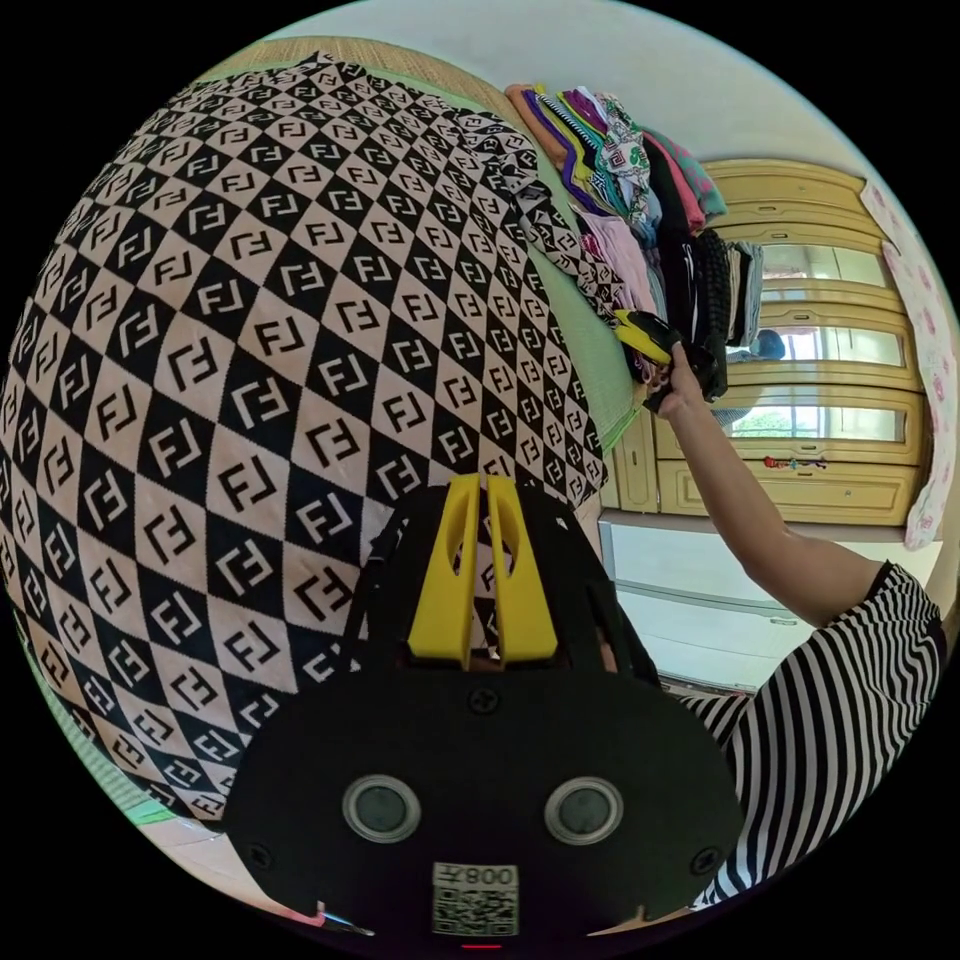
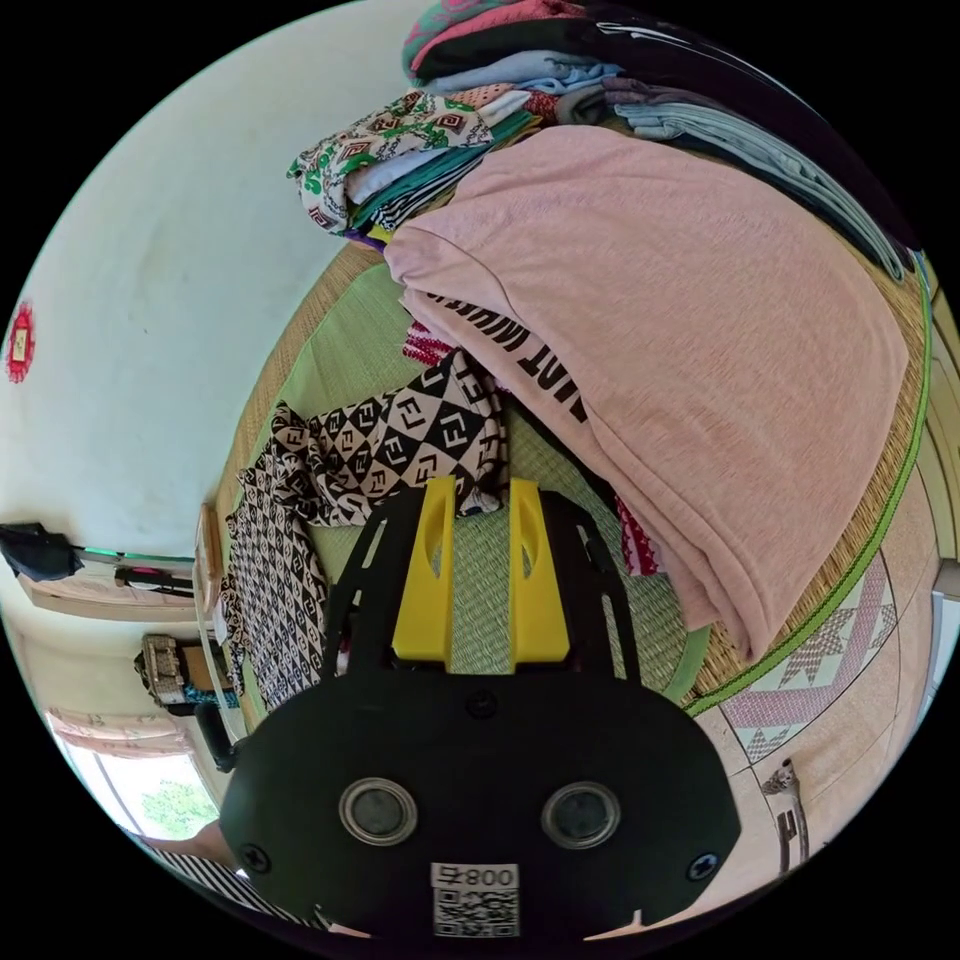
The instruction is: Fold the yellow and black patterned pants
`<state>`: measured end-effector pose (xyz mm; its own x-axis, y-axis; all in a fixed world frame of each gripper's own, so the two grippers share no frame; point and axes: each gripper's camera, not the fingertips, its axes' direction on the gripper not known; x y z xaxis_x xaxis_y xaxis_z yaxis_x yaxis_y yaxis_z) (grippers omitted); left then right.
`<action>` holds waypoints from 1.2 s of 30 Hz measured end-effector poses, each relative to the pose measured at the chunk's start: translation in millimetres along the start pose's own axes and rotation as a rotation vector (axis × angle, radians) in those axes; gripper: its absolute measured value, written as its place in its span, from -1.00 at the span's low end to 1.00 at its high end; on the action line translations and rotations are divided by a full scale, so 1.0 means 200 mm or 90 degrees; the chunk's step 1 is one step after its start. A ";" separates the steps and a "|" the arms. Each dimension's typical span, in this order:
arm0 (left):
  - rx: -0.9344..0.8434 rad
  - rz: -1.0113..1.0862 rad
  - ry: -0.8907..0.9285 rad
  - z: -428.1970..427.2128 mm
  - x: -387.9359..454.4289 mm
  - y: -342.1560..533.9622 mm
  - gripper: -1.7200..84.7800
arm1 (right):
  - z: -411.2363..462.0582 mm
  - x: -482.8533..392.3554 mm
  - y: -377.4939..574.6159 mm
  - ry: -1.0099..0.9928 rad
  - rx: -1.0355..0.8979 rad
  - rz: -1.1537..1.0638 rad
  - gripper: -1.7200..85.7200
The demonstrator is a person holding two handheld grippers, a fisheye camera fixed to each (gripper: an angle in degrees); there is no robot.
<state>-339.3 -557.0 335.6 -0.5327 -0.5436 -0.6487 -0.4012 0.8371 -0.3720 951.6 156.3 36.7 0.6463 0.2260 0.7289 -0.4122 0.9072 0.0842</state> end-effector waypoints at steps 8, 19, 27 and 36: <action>-0.007 -0.009 0.016 0.05 -0.03 0.03 -0.95 | 0.09 0.02 0.07 0.013 -0.002 0.008 -0.85; 0.079 0.005 0.062 -0.19 -0.07 -0.02 -0.95 | -0.18 -0.21 0.10 -0.151 0.175 -0.054 -0.91; 0.264 0.050 0.122 -0.65 -0.08 -0.04 -0.91 | -0.33 -1.05 0.19 -0.389 0.257 -0.329 -0.92; 0.416 -0.081 0.221 -1.01 -0.50 0.07 -0.77 | 0.64 -1.73 0.81 -0.384 -0.064 -0.494 -0.92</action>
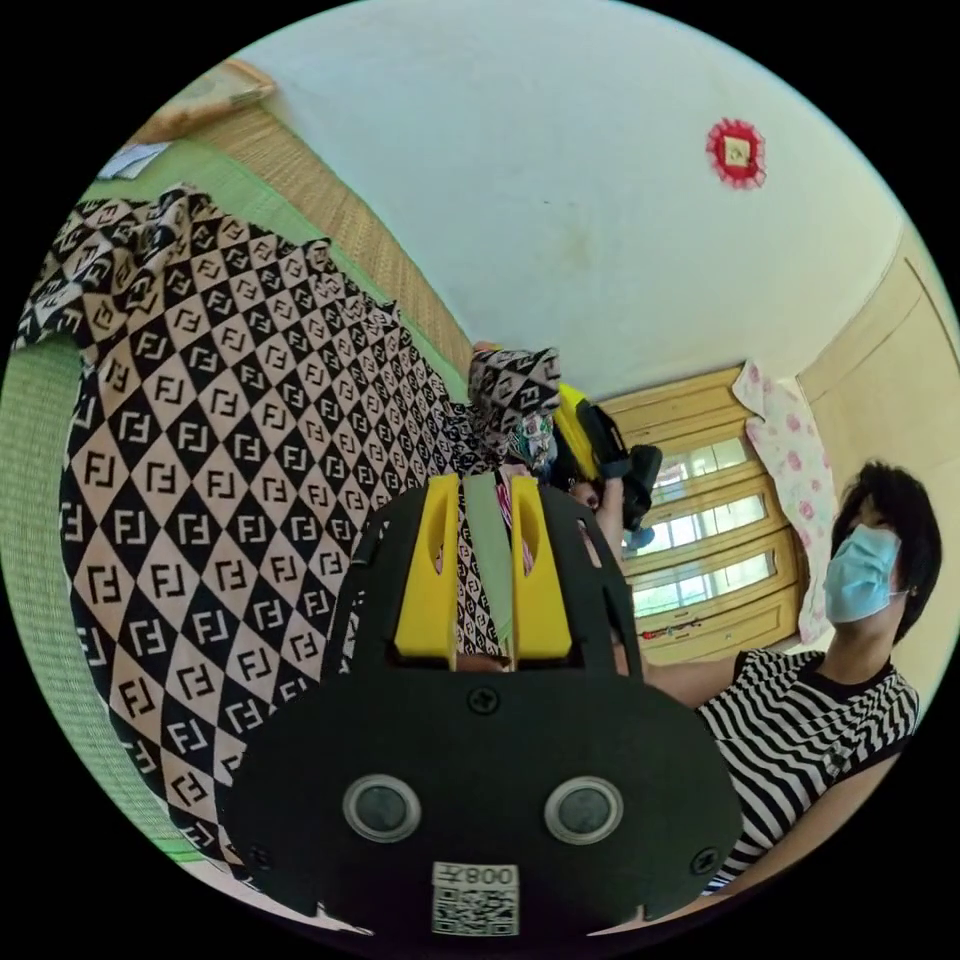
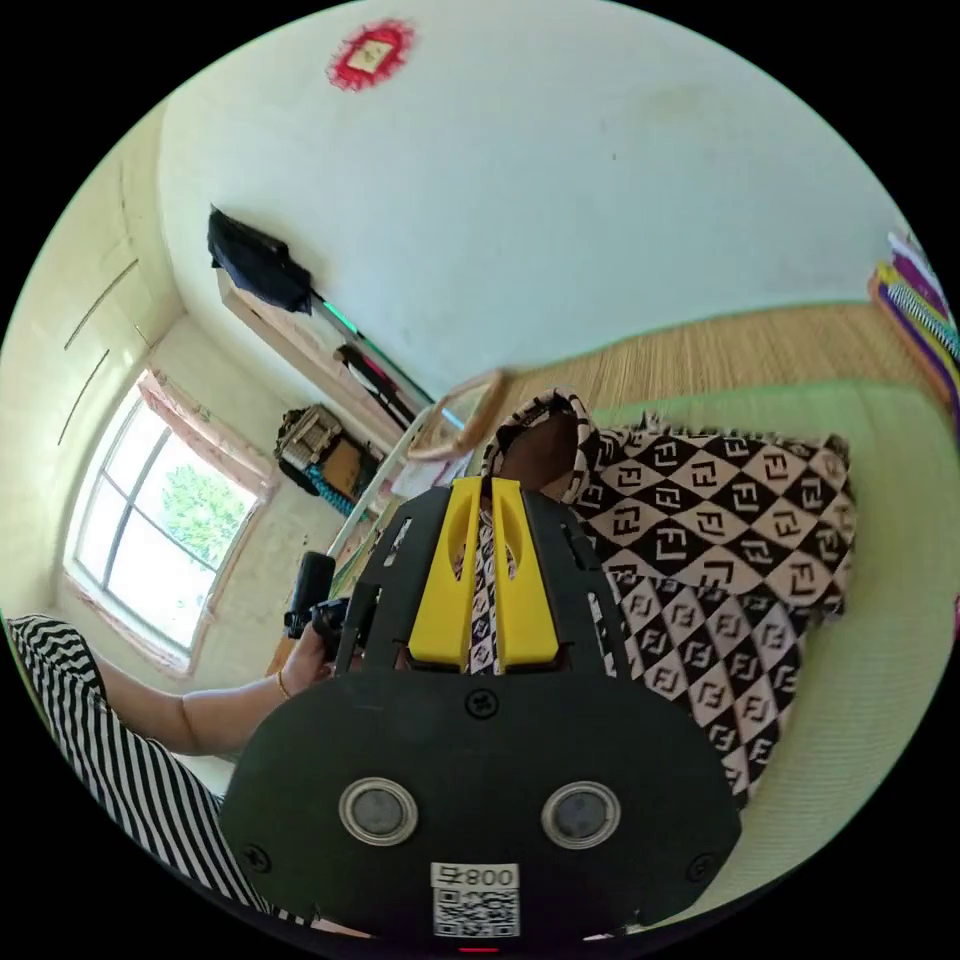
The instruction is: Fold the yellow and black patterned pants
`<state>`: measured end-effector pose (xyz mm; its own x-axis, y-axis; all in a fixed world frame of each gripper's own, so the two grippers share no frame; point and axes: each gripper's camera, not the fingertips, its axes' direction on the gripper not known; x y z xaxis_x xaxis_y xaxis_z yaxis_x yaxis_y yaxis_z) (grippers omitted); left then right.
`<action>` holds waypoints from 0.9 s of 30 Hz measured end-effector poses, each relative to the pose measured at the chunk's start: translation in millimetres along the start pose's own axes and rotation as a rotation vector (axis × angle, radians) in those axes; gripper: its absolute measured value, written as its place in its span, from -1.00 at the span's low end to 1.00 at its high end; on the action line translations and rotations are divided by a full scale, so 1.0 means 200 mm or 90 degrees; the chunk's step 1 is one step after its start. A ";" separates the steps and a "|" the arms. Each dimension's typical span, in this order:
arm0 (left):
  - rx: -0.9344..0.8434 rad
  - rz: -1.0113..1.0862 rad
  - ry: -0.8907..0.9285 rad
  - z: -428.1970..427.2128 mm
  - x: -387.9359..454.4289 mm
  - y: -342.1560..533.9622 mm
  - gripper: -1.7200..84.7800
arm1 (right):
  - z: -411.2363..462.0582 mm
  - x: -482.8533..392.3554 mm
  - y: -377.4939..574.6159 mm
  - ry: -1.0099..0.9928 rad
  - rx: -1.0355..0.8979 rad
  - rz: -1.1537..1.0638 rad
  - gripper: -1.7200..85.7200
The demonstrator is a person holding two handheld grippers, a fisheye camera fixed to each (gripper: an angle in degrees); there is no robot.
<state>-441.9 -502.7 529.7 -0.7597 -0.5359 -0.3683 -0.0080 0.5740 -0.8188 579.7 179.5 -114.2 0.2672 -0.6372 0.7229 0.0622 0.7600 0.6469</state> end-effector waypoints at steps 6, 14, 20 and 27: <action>-0.020 -0.085 0.021 0.02 -0.22 -0.11 -0.70 | 0.52 0.13 0.23 -0.047 -0.152 0.084 -0.92; -0.105 -0.007 -0.058 0.25 -0.13 -0.44 -0.66 | 0.78 0.09 0.24 0.000 -0.209 0.025 -0.92; -0.240 0.140 -0.266 0.50 0.05 -0.60 -0.73 | 0.97 0.03 0.24 0.072 -0.263 -0.042 -0.92; -0.233 0.200 -0.386 0.59 0.17 -0.67 -0.91 | 1.08 0.04 0.22 0.097 -0.270 -0.063 -0.92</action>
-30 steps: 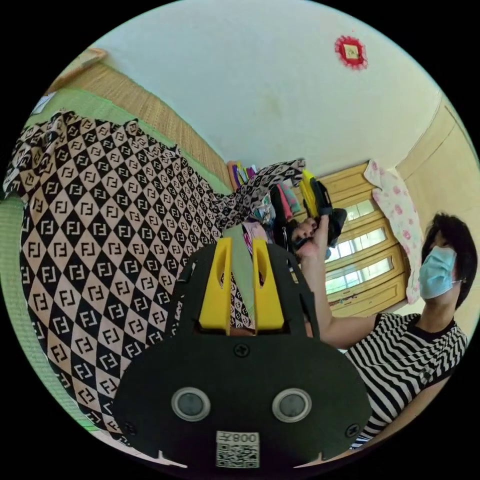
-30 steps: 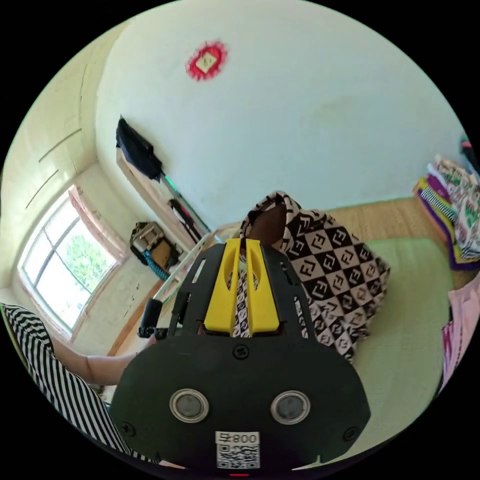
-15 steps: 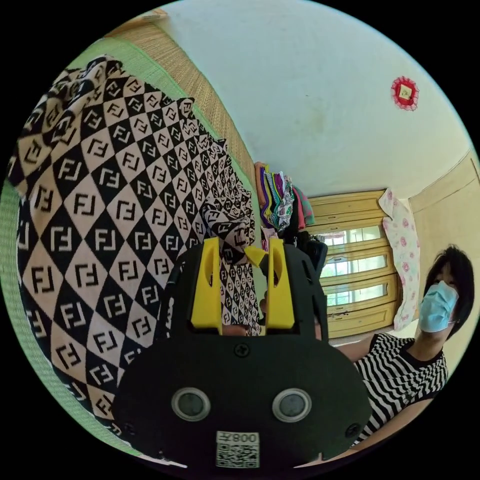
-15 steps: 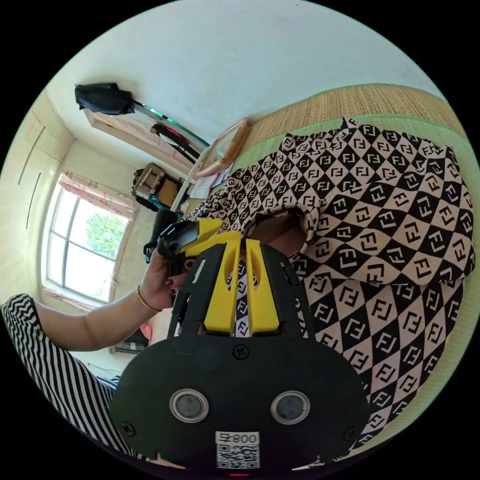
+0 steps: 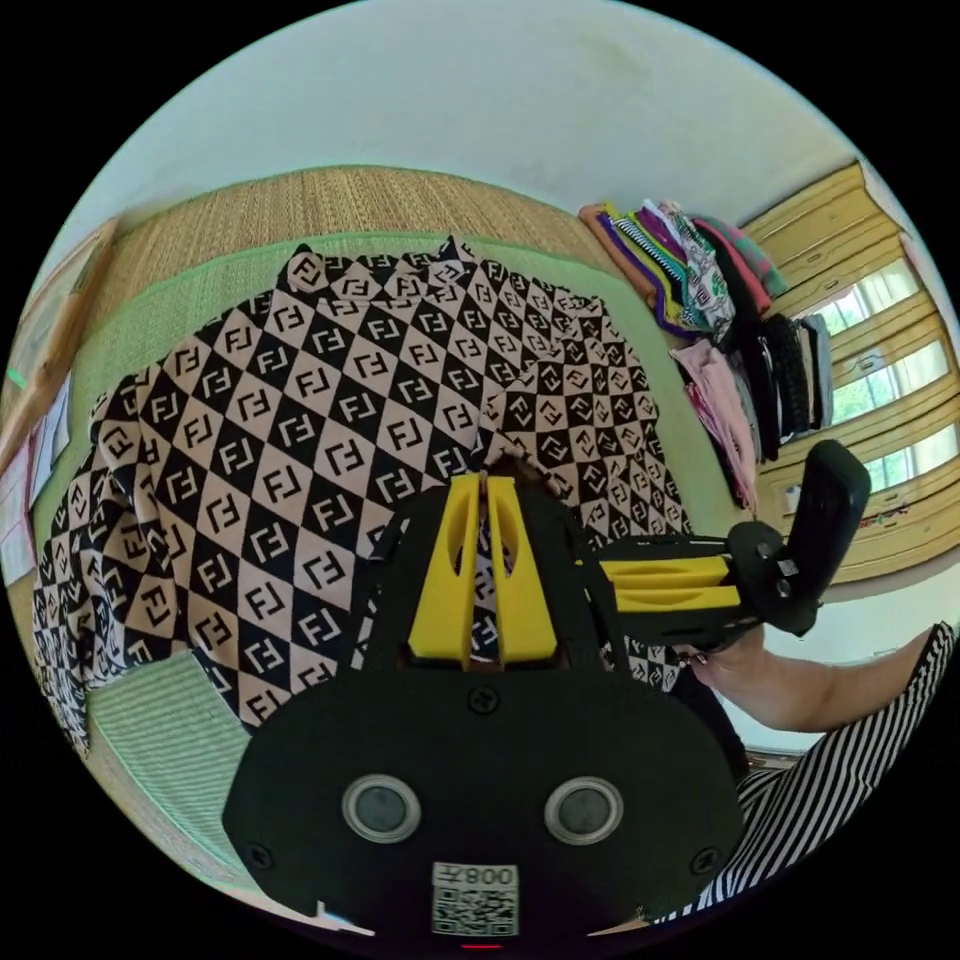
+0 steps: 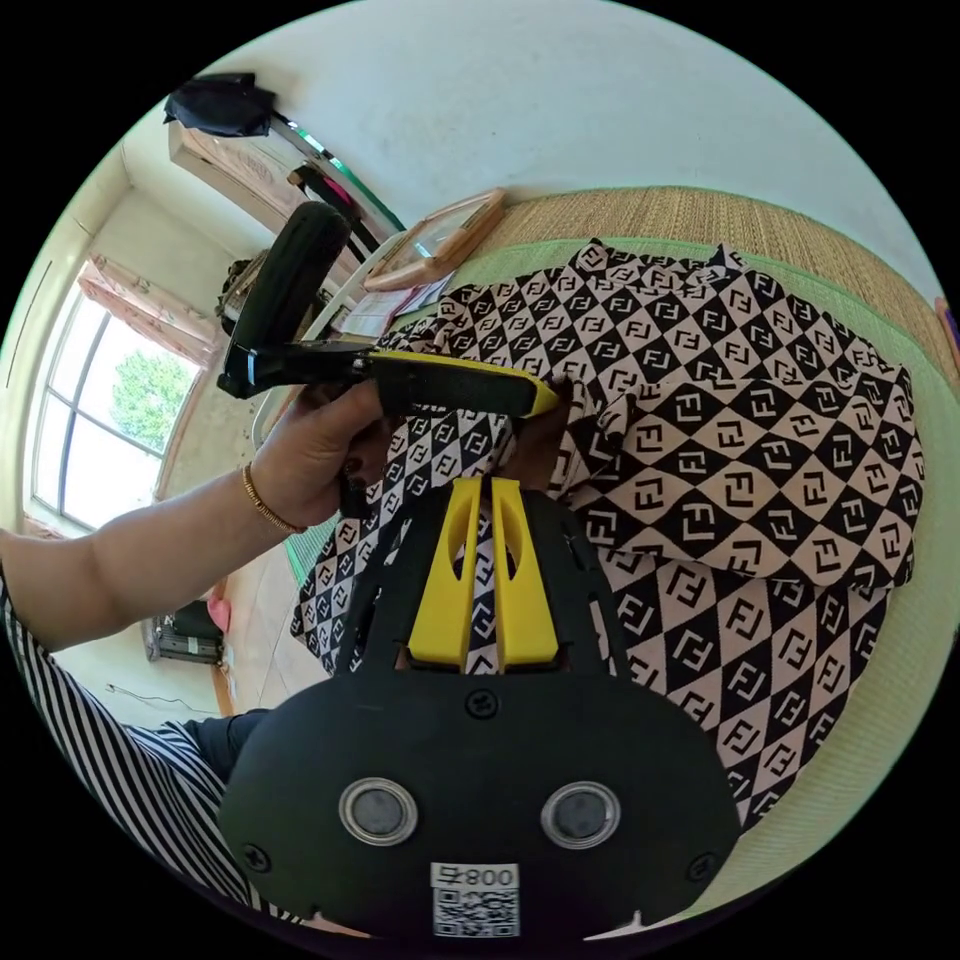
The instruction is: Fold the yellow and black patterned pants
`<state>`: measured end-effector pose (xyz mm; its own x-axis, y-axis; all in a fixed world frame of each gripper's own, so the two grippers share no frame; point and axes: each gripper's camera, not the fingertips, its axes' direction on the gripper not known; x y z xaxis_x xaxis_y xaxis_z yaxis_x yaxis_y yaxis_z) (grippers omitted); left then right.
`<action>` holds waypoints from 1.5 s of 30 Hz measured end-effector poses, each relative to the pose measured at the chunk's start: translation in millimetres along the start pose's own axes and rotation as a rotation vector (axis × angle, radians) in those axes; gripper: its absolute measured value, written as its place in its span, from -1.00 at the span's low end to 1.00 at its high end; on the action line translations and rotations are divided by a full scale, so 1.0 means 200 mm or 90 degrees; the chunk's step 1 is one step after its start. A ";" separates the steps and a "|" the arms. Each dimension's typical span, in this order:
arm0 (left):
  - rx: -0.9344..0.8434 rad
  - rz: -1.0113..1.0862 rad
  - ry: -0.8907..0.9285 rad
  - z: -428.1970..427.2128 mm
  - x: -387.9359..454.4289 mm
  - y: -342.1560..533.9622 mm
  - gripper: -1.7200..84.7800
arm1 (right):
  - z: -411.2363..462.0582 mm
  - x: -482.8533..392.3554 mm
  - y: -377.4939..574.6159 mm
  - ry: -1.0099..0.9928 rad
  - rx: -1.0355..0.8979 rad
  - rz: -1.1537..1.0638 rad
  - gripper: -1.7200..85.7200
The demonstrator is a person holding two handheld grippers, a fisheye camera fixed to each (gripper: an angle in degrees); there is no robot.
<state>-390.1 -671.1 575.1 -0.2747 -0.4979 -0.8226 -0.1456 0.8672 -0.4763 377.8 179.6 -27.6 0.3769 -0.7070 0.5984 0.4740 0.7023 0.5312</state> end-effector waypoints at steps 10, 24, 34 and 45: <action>0.189 -0.148 0.172 -0.30 -0.29 0.06 -0.93 | -0.11 -0.09 -0.19 -0.055 0.088 -0.088 -0.95; 0.164 -0.180 0.128 -0.09 -0.27 0.02 -0.91 | -0.20 0.54 -0.23 -0.045 0.113 0.089 -0.96; 0.092 -0.193 -0.008 0.08 -0.19 -0.05 -0.95 | -0.50 1.05 -0.30 0.176 0.156 0.232 -0.96; 0.090 0.099 0.119 0.23 0.42 -0.50 -0.96 | -0.54 1.20 -0.30 0.188 0.176 0.203 -0.96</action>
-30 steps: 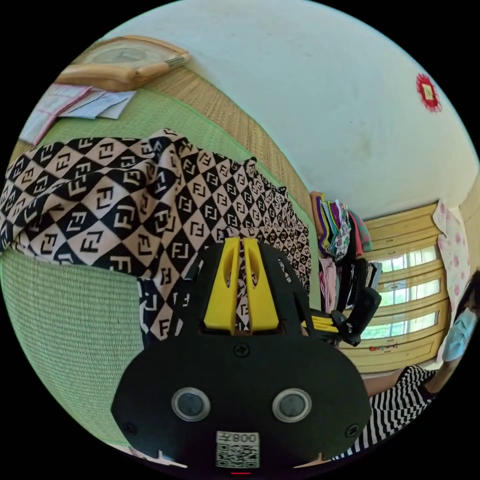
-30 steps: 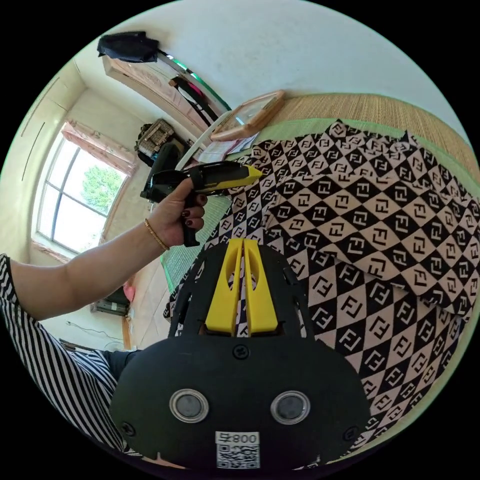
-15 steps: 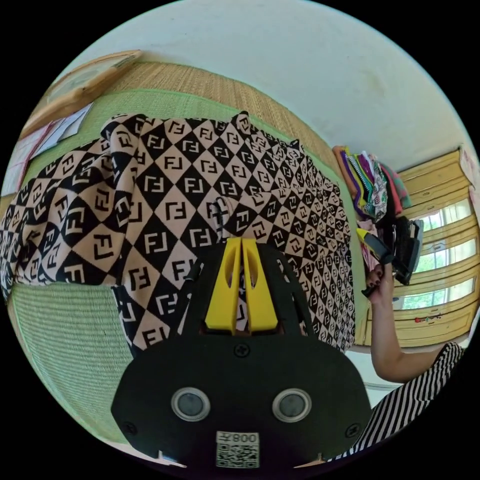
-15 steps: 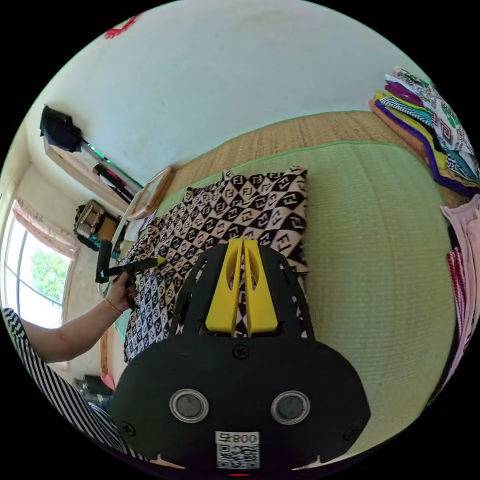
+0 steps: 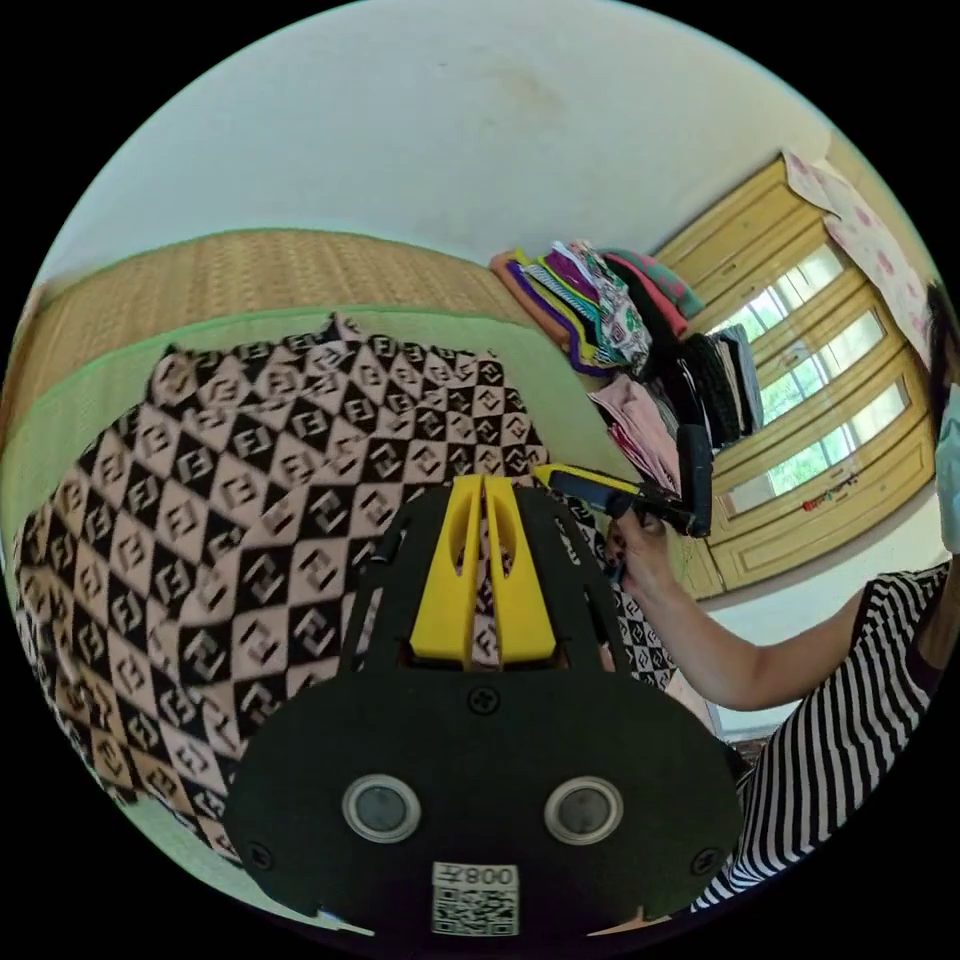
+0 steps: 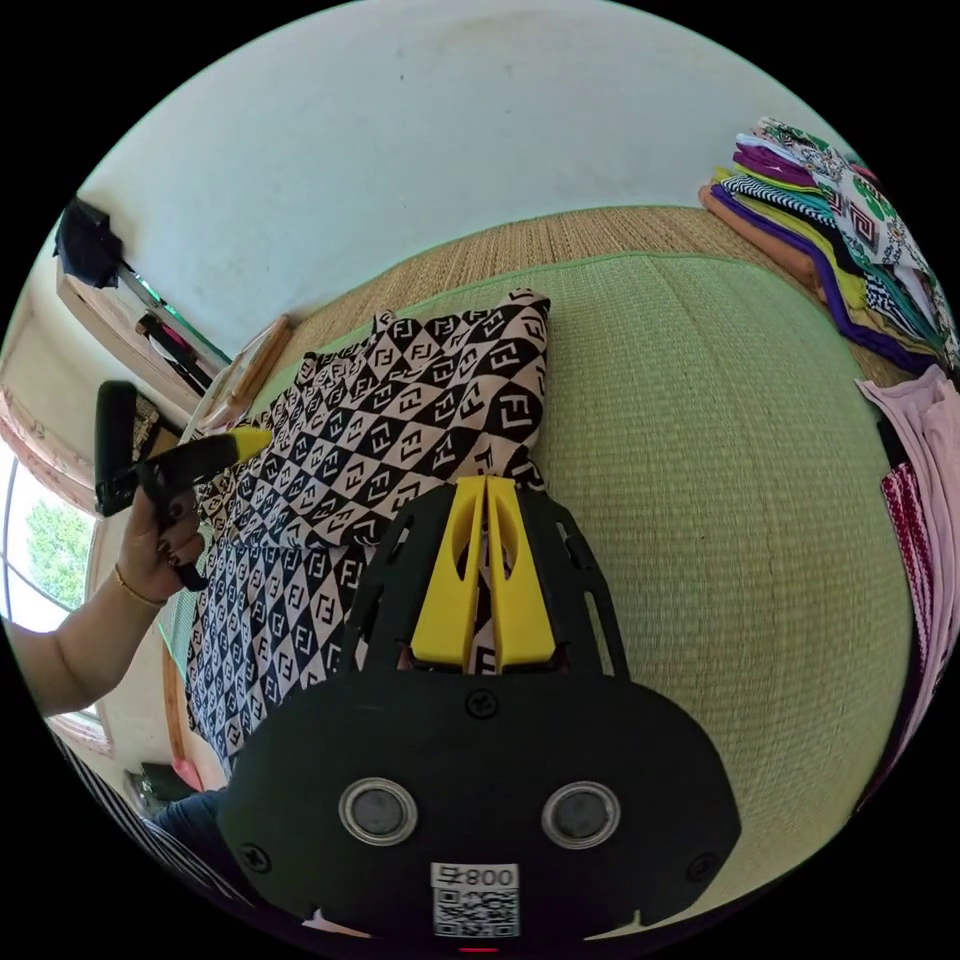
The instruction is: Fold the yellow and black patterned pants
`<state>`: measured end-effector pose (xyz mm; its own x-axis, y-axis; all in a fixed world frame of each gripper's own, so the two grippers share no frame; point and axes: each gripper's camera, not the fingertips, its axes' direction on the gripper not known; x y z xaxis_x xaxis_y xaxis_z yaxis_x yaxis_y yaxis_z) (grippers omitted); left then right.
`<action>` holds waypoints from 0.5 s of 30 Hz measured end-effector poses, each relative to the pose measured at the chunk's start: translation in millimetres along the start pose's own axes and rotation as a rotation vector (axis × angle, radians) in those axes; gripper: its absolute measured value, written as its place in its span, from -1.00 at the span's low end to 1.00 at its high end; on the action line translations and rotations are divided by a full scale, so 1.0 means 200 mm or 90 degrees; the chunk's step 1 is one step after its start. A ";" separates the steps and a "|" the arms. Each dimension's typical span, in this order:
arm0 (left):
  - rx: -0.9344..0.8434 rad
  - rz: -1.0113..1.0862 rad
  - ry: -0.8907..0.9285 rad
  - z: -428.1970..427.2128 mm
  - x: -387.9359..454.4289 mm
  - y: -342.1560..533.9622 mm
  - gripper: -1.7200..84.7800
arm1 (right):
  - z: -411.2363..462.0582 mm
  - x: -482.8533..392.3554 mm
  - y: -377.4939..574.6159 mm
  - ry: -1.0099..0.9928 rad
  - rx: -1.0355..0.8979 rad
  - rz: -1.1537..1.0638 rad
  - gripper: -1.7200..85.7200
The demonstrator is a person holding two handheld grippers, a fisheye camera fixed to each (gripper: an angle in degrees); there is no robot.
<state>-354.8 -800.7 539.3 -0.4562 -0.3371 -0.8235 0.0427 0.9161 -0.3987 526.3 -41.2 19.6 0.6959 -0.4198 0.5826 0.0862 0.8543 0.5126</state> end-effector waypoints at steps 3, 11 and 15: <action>-0.035 0.042 0.001 0.24 0.10 -0.25 -0.96 | -0.04 0.09 -0.03 -0.035 0.003 0.011 -0.96; -0.125 0.060 -0.090 0.61 0.13 -0.53 -0.96 | -0.15 0.42 -0.11 -0.207 0.011 0.073 -0.96; -0.087 0.076 -0.094 0.47 0.18 -0.44 -0.96 | -0.19 0.59 -0.13 -0.304 0.023 0.115 -0.96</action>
<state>-291.4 -913.1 507.5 -0.3194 -0.2435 -0.9158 -0.0368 0.9689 -0.2448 633.0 -101.5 51.0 0.2926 -0.3672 0.8829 -0.0363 0.9184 0.3940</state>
